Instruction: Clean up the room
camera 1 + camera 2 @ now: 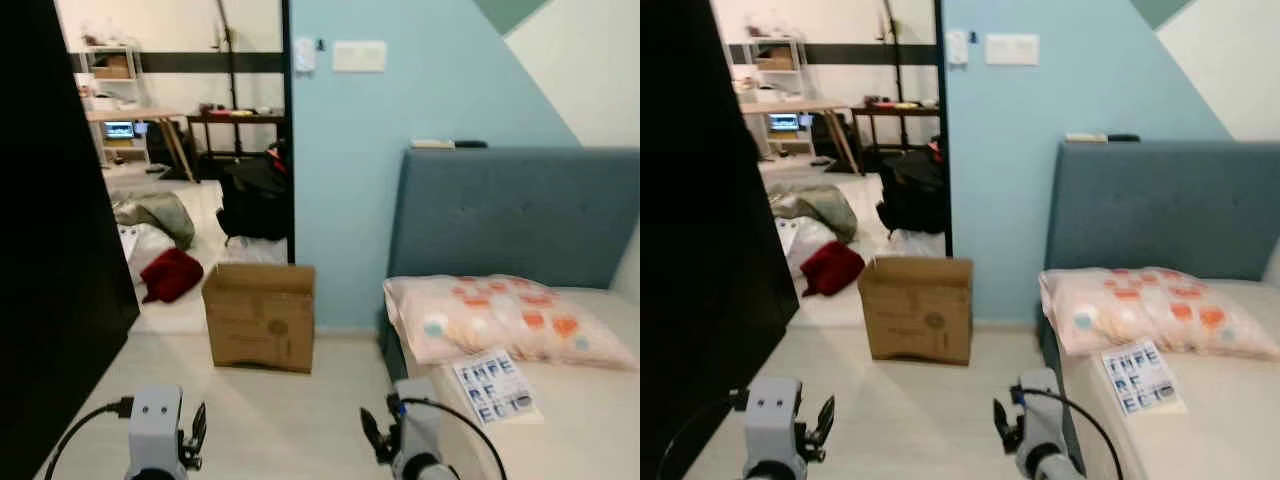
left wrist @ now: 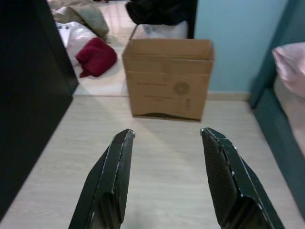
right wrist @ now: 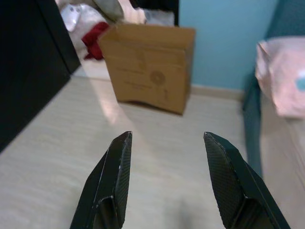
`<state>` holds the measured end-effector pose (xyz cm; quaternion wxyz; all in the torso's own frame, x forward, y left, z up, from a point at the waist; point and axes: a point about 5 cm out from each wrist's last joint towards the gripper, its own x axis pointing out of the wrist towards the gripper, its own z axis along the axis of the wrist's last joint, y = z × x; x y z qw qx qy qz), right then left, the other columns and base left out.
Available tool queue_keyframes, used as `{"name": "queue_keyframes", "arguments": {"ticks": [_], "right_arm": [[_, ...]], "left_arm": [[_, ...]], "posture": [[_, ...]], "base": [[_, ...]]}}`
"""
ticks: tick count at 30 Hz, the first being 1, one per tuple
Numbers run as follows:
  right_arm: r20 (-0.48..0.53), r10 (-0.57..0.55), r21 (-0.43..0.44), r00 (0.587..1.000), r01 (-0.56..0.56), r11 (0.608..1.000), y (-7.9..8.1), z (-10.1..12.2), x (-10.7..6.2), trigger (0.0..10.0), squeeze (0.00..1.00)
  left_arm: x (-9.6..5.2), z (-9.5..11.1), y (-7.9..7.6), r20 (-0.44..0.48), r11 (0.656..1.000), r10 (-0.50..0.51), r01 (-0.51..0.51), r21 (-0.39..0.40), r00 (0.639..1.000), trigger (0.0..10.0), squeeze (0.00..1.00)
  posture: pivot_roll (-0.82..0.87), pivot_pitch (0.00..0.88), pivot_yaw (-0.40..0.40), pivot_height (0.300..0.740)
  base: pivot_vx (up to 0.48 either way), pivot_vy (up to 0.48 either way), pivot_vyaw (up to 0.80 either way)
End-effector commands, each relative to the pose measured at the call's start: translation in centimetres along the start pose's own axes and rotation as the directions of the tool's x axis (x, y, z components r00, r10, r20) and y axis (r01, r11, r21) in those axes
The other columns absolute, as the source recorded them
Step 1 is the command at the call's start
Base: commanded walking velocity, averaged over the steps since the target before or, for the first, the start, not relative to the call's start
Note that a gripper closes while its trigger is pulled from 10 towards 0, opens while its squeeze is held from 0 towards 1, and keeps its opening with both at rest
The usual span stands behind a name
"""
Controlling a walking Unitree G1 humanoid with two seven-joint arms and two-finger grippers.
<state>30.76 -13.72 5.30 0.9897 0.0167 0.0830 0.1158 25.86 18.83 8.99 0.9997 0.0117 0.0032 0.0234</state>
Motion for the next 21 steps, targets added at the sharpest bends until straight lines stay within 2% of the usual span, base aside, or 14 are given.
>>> {"name": "queue_keyframes", "arguments": {"ticks": [1, 19, 21], "right_arm": [[0.000, 0.014, 0.010, 1.000, -0.014, 1.000, 0.59, -0.17, 0.03, 10.0, 0.00], [-0.002, 0.010, 0.013, 1.000, -0.010, 1.000, 0.55, -0.25, 0.00, 10.0, 0.00], [-0.002, 0.009, 0.010, 1.000, -0.009, 1.000, 0.53, -0.26, -0.01, 10.0, 0.00]], "left_arm": [[-0.23, -0.39, 0.45, -0.014, 1.000, 0.010, -0.010, 0.006, 1.000, 10.0, 0.00], [-0.27, -0.47, 0.47, -0.015, 1.000, 0.004, -0.004, 0.009, 1.000, 10.0, 0.00], [-0.26, -0.52, 0.40, -0.016, 1.000, -0.001, 0.001, 0.008, 1.000, 10.0, 0.00]], "posture": [[-0.03, 0.049, -0.025, 0.740], [-0.03, 0.047, -0.024, 0.740], [-0.03, 0.047, -0.025, 0.740]], "base": [[0.442, 0.000, 0.00], [0.428, 0.000, 0.00], [0.189, 0.000, 0.00]]}}
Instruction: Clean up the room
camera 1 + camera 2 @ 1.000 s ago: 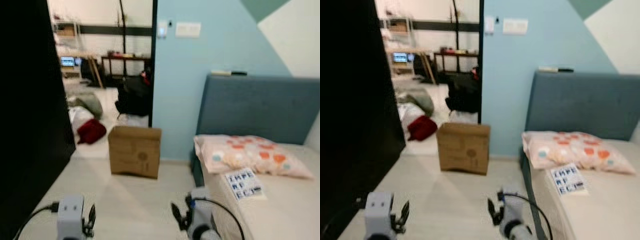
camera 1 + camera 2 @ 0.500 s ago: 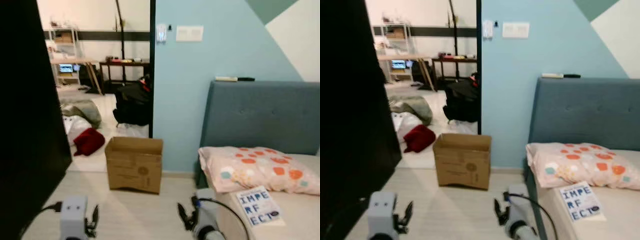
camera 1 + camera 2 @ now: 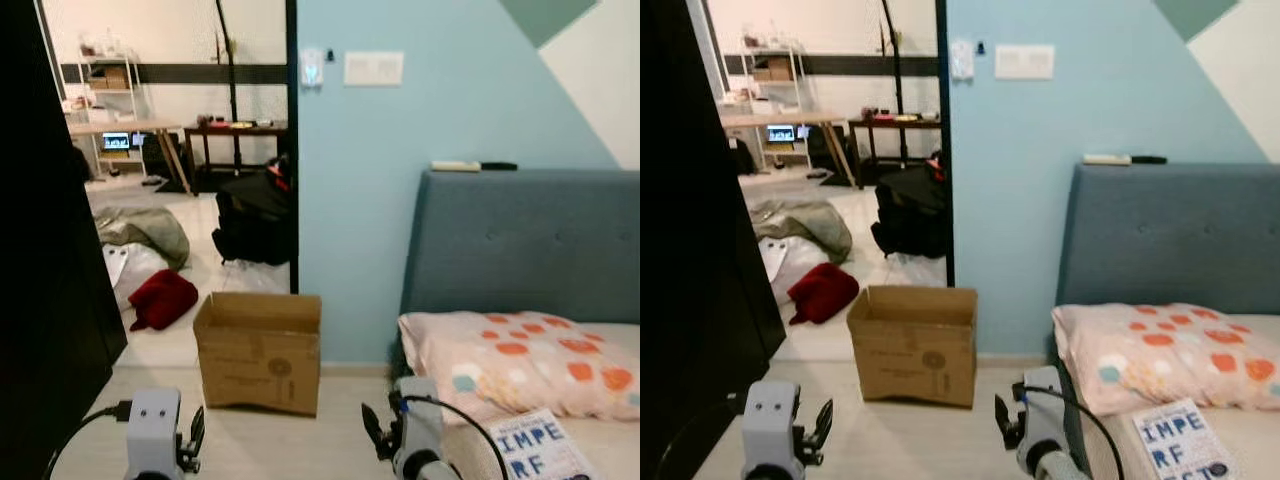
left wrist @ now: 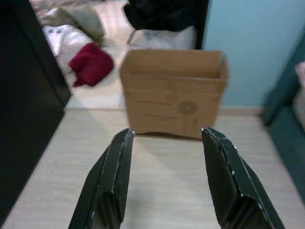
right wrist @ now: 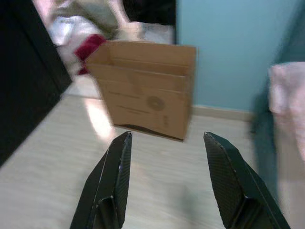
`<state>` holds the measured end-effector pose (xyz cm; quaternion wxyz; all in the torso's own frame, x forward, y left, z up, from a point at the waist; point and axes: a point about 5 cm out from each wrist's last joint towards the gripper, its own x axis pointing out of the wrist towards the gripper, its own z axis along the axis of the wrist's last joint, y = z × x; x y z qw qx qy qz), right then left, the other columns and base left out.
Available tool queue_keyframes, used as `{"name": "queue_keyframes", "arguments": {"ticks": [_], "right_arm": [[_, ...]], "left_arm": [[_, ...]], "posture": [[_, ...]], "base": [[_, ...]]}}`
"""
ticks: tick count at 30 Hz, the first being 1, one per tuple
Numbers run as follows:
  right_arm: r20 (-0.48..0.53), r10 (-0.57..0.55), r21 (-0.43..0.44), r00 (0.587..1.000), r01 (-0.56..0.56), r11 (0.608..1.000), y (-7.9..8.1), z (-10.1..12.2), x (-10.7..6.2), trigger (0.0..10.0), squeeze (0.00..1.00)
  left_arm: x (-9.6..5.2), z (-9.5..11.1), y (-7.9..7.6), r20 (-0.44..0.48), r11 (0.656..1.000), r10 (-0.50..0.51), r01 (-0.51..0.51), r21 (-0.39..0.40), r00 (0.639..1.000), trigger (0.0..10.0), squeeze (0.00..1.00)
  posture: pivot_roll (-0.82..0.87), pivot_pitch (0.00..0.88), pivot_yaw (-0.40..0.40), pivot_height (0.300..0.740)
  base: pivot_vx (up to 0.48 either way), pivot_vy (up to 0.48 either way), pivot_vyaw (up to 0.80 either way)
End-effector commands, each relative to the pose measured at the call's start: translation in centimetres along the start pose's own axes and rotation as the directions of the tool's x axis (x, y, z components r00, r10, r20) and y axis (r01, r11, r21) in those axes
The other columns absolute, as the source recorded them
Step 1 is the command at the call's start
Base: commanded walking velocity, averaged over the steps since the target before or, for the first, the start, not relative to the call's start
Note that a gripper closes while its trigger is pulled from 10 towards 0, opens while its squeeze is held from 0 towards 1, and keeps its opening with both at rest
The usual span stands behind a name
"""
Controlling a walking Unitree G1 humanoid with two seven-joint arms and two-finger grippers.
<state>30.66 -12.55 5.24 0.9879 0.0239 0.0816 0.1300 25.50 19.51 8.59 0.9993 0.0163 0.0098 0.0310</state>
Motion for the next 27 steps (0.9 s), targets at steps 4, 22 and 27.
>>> {"name": "queue_keyframes", "arguments": {"ticks": [4, 22, 27], "right_arm": [[-0.007, -0.021, -0.003, 1.000, 0.021, 1.000, -0.6, -0.2, -0.2, 10.0, 0.00], [-0.009, -0.026, -0.004, 1.000, 0.026, 1.000, -0.8, -0.3, -0.4, 10.0, 0.00], [-0.010, -0.028, -0.011, 1.000, 0.028, 1.000, -0.8, -0.3, -0.5, 10.0, 0.00]], "left_arm": [[0.0, -0.2, -0.4, -0.007, 1.000, -0.022, 0.022, 0.003, 1.000, 10.0, 0.00], [0.3, -0.3, -0.6, -0.013, 0.999, -0.036, 0.036, 0.035, 0.999, 10.0, 0.00], [0.4, -1.1, -0.4, -0.073, 0.997, -0.013, 0.018, 0.068, 0.997, 10.0, 0.00]], "posture": [[-0.03, 0.046, -0.025, 0.740], [-0.03, 0.044, -0.023, 0.740], [-0.03, 0.047, -0.023, 0.740]], "base": [[0.000, 0.000, 0.00], [0.000, 0.000, 0.00], [0.000, -0.288, 0.00]]}}
